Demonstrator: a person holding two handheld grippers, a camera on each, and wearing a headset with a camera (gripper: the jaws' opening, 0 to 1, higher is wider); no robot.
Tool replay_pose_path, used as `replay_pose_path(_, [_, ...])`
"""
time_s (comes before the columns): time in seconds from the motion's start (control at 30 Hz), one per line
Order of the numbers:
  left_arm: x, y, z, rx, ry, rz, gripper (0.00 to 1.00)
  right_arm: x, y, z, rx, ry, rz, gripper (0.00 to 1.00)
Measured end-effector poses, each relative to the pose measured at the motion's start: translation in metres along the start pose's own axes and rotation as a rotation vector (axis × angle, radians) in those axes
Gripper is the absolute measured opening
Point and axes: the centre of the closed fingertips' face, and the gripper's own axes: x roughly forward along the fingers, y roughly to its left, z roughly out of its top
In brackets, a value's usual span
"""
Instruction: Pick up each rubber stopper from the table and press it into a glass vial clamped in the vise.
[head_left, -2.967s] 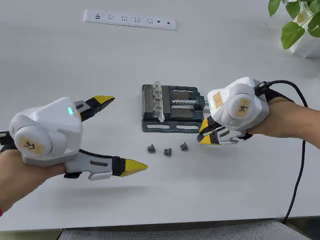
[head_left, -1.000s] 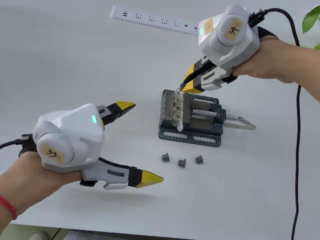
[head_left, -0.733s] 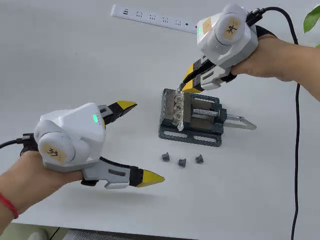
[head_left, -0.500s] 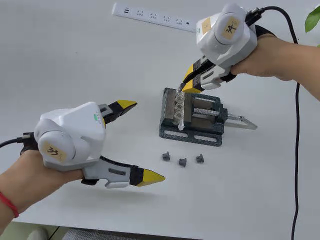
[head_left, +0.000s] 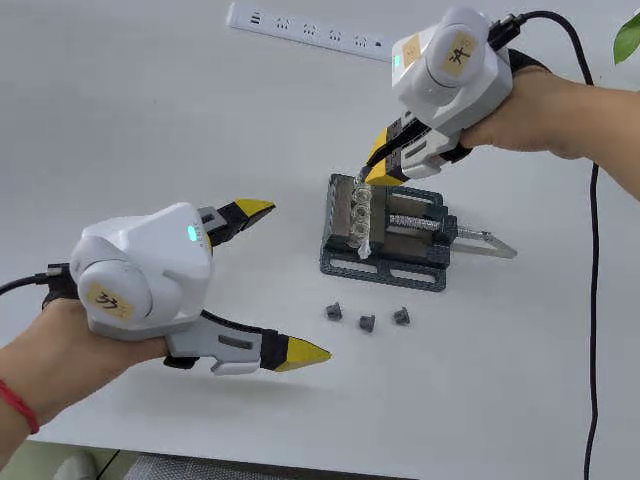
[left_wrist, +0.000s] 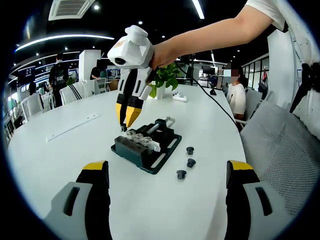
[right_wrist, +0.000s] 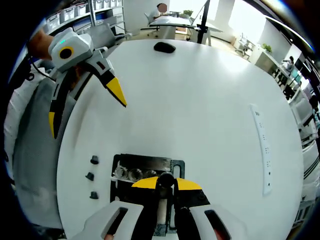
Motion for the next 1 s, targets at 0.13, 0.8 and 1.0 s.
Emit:
replay_pose_path(0.13, [0.0000, -0.0001, -0.0002, -0.001, -0.001, -0.002, 0.98, -0.0004, -0.0004, 0.0009, 0.004, 0.007, 0.004, 0.07])
replay_pose_path(0.8, [0.0002, 0.0007, 0.0016, -0.008, -0.007, 0.000, 0.97, 0.0015, -0.0007, 0.0026, -0.021, 0.117, 0.019, 0.07])
replay_pose_path(1.0, [0.0006, 0.0021, 0.0015, -0.008, -0.010, 0.001, 0.97, 0.0029, -0.0018, 0.0025, -0.029, 0.147, 0.012, 0.06])
